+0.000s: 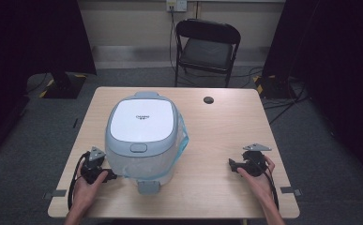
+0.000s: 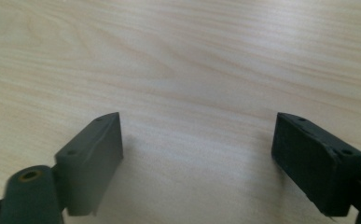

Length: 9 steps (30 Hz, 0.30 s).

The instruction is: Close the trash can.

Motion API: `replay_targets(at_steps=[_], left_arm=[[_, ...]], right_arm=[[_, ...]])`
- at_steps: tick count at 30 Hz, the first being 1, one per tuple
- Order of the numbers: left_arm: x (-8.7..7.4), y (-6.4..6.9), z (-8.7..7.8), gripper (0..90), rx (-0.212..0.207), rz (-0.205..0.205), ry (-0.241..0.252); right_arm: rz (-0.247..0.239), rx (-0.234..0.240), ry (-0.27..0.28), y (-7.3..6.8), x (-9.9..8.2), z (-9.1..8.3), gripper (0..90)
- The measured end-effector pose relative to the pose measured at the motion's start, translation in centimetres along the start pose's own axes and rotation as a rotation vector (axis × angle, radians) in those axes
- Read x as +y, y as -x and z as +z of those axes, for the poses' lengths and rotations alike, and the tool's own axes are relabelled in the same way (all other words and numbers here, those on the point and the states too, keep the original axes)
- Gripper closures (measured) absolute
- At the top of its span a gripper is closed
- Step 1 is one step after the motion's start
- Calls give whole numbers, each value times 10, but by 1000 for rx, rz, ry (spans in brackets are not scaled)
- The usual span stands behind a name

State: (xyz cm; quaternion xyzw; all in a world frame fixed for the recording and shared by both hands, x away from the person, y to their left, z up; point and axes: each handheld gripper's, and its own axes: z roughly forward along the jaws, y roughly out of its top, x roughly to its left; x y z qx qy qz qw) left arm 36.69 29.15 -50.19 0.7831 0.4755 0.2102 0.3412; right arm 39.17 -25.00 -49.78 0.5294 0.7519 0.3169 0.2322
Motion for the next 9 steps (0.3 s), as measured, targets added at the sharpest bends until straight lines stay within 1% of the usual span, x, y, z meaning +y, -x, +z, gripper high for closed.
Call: replay_targets(at_steps=[2, 9], left_arm=[[0, 0, 0, 120, 0, 0, 0], [0, 0, 0, 120, 0, 0, 0]], right_arm=[[4, -4, 18, -1, -3, 0, 145], [5, -8, 20, -1, -3, 0, 145]])
